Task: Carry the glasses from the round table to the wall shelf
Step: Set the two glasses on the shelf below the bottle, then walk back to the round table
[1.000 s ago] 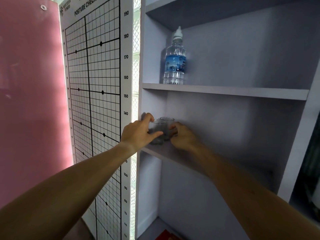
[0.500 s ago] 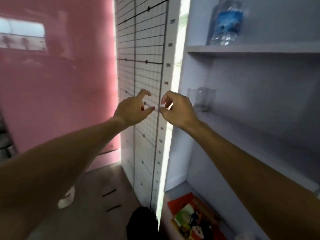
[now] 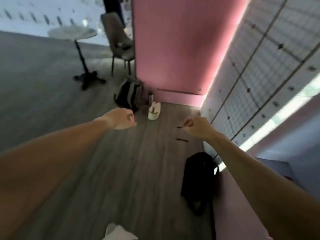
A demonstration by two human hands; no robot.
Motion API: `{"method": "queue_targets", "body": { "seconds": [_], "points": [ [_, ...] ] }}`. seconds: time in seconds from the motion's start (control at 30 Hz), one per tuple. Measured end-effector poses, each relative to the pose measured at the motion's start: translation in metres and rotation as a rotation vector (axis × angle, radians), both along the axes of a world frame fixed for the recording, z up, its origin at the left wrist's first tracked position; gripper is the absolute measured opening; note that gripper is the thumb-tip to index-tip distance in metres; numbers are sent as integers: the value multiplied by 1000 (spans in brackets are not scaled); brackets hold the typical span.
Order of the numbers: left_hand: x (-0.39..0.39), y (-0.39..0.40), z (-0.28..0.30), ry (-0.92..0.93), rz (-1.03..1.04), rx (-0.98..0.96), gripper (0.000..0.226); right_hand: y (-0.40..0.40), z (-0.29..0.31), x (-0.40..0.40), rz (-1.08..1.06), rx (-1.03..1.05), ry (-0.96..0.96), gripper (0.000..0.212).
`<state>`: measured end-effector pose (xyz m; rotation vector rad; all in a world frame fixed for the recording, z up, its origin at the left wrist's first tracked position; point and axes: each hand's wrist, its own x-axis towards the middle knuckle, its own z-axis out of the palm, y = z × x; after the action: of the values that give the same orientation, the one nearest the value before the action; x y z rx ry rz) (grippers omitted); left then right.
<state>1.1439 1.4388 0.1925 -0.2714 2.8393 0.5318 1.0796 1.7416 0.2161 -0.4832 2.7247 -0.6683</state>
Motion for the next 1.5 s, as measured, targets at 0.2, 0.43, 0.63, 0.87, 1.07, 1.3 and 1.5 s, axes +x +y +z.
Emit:
{"method": "queue_targets", "body": {
  "seconds": [0.2, 0.43, 0.63, 0.87, 1.07, 1.3, 1.5],
  "points": [
    [135, -92, -128, -296, 261, 138, 16, -70, -115, 41, 108, 167, -331, 5],
    [286, -128, -232, -659, 521, 386, 14, -112, -217, 125, 190, 458, -586, 24],
    [331, -141, -269, -760, 586, 514, 13, -125, -246, 162, 133, 526, -779, 15],
    [295, -160, -270, -721, 635, 567, 18, -165, -258, 144, 27, 478, -781, 28],
    [249, -199, -275, -779, 680, 557, 34, -225, -285, 84, -75, 382, -833, 17],
    [169, -264, -270, -783, 767, 534, 26, -292, -293, -53, -22, 301, -795, 18],
    [66, -327, -259, -529, 1070, 502, 20, -338, -299, -168, -15, 318, -754, 13]
  ]
}}
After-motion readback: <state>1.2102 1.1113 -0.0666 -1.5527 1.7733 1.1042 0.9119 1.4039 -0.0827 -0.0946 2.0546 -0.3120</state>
